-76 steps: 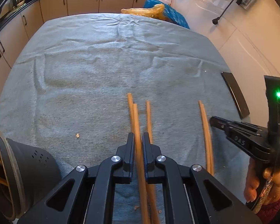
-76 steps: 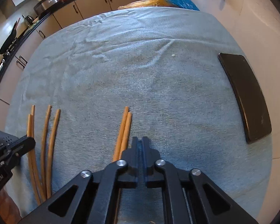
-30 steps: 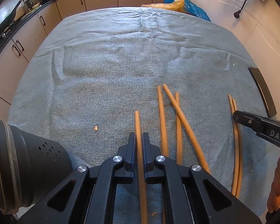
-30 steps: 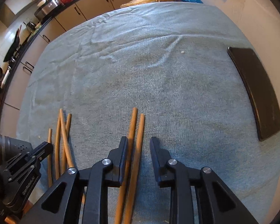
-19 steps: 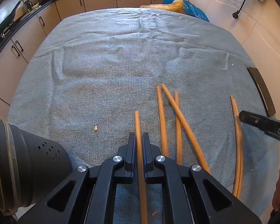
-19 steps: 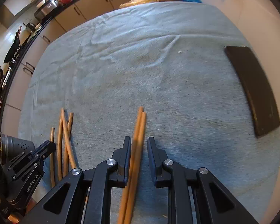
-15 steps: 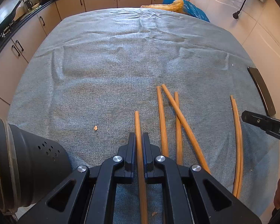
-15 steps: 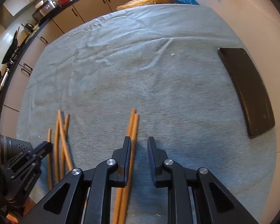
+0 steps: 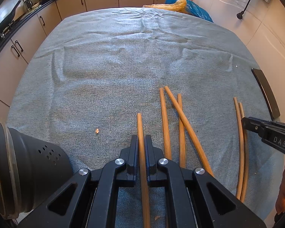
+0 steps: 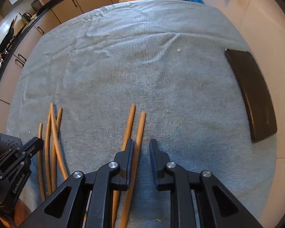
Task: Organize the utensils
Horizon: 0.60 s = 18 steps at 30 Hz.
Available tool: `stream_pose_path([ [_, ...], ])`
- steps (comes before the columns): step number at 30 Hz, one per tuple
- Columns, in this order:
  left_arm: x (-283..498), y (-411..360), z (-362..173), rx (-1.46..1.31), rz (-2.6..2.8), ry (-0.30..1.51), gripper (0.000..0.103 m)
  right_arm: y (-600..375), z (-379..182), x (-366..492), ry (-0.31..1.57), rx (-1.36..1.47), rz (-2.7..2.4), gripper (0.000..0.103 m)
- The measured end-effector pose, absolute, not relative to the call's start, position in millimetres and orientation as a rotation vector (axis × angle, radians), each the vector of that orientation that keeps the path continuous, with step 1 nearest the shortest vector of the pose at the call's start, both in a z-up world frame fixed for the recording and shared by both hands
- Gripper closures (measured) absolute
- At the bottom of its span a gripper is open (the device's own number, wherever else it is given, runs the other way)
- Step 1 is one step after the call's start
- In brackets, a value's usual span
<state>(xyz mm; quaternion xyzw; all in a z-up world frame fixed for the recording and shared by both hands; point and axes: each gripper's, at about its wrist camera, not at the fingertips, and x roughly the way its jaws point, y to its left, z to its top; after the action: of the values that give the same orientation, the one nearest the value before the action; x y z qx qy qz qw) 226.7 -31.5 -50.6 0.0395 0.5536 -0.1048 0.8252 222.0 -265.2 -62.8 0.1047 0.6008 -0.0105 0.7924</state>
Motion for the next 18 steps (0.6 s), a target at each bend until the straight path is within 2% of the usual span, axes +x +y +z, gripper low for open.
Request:
stream_pose_path([
  [4,230,-38,-51,0.099,-0.206,1.173,0.097,-254,-63,230,1.277,0.15,-0.053,0.086],
  [7,230,-38,-50,0.095,-0.204,1.163,0.097,-249,-62,233,1.259,0.095,-0.067,0.095],
  [12,214,-35,-35,0.056,-0.272,1.094,0.098,-268,-57,220,1.199,0.239,-0.033,0.098],
  [18,173,-31,13,0.057,-0.291,0.927,0.098,-283,0,167,0.929,0.339,0.045,0.098],
])
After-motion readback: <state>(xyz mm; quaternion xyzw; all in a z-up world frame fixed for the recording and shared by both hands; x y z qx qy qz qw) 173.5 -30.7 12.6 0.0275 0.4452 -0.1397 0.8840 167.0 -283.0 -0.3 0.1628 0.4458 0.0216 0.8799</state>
